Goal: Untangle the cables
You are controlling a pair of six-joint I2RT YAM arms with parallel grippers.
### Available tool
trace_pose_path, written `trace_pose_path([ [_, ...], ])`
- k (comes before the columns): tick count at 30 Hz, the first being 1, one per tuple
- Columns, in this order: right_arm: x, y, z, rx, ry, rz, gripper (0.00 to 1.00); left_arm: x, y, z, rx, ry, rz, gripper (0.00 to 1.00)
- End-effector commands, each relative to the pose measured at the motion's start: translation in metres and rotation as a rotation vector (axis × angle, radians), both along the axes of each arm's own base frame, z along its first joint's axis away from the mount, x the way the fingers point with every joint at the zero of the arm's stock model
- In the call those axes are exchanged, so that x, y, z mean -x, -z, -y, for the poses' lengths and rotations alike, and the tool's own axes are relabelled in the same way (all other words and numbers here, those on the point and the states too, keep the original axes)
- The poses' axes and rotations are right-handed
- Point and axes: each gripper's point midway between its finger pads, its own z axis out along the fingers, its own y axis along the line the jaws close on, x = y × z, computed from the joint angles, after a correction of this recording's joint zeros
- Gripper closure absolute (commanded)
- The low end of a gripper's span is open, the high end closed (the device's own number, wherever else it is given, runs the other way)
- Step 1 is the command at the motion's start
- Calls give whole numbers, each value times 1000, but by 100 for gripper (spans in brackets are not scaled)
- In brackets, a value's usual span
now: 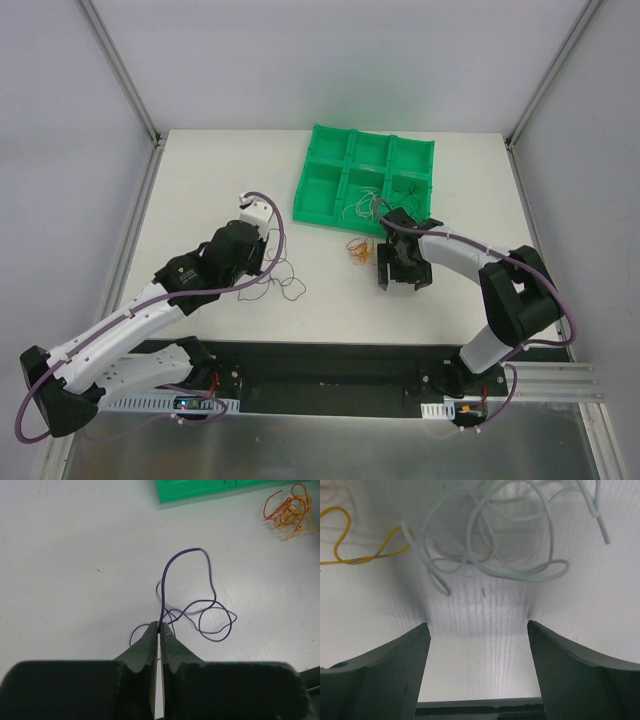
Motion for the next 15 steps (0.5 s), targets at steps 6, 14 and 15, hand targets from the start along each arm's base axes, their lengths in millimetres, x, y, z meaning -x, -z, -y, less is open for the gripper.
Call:
trace_pose_path([
  [6,-16,-39,-20,-9,-125,217,18,-6,25,23,98,-98,-221,100],
  [14,-17,-68,-43,-91,-219,287,16,-36,39,22,196,-215,-369,100],
  [15,-18,-72,-43,-93,-226,299,15,-41,34,25,229,-234,-373,100],
])
